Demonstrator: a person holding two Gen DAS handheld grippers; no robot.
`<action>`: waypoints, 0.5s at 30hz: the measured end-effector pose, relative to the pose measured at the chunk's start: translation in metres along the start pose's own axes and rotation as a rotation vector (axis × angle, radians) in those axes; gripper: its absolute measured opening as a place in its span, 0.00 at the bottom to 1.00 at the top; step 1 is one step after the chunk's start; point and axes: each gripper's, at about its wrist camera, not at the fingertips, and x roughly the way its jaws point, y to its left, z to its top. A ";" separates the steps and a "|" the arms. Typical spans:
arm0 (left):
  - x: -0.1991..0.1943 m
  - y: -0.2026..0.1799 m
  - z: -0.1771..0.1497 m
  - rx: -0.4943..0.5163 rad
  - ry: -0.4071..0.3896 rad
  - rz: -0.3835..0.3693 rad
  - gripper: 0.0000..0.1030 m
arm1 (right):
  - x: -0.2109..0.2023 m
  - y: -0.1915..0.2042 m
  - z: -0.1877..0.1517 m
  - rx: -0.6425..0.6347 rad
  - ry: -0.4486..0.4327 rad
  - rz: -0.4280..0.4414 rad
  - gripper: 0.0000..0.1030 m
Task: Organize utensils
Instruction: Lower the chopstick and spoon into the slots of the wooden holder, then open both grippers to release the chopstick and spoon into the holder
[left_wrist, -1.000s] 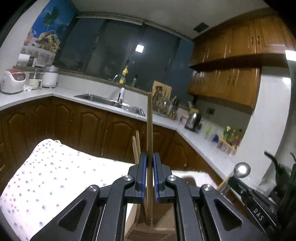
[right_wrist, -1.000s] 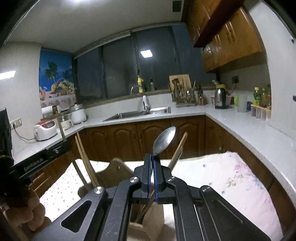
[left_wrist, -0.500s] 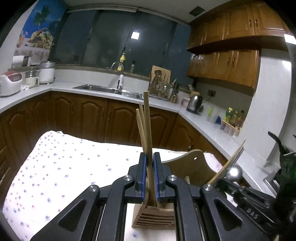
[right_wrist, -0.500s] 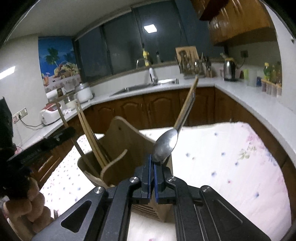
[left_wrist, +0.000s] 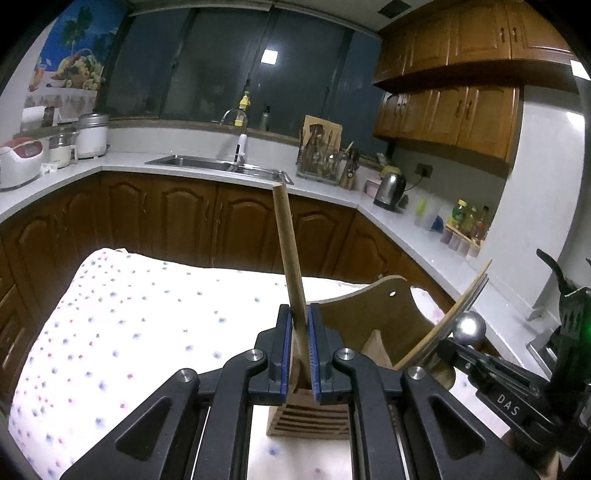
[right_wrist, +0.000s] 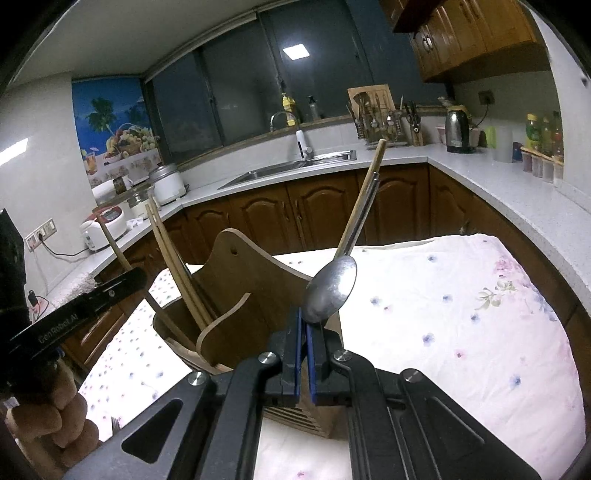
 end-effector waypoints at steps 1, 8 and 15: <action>0.000 0.000 0.000 -0.002 0.001 -0.001 0.07 | 0.000 0.000 -0.001 0.000 0.001 0.000 0.02; 0.000 0.000 -0.003 0.005 -0.002 0.002 0.07 | 0.000 -0.001 -0.001 -0.003 0.000 -0.003 0.02; 0.001 -0.001 -0.010 0.011 0.007 0.004 0.07 | 0.001 -0.003 -0.002 -0.009 0.004 -0.009 0.02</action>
